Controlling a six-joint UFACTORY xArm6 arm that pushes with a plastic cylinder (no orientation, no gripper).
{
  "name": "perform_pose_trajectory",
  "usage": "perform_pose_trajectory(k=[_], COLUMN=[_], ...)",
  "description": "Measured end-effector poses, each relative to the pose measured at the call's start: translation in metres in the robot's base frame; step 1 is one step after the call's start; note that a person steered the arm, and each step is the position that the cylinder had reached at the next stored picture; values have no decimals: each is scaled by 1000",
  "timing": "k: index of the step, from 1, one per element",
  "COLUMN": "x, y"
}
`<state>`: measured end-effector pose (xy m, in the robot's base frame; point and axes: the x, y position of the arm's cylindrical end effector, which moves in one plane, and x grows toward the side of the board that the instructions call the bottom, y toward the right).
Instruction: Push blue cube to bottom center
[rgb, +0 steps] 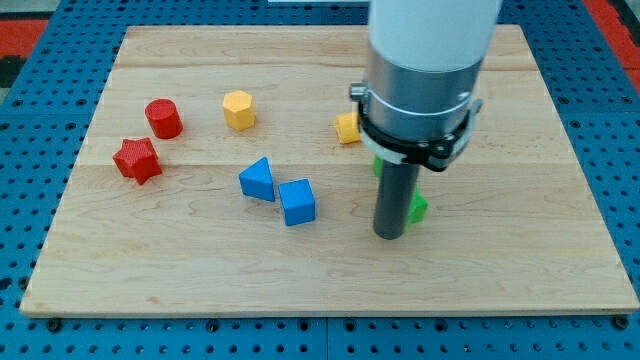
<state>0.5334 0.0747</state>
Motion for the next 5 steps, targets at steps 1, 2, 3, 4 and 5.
perform_pose_trajectory(k=[1, 2, 3, 4, 5], x=[21, 40, 6, -51, -87], y=[-14, -116, -222, -231, -209])
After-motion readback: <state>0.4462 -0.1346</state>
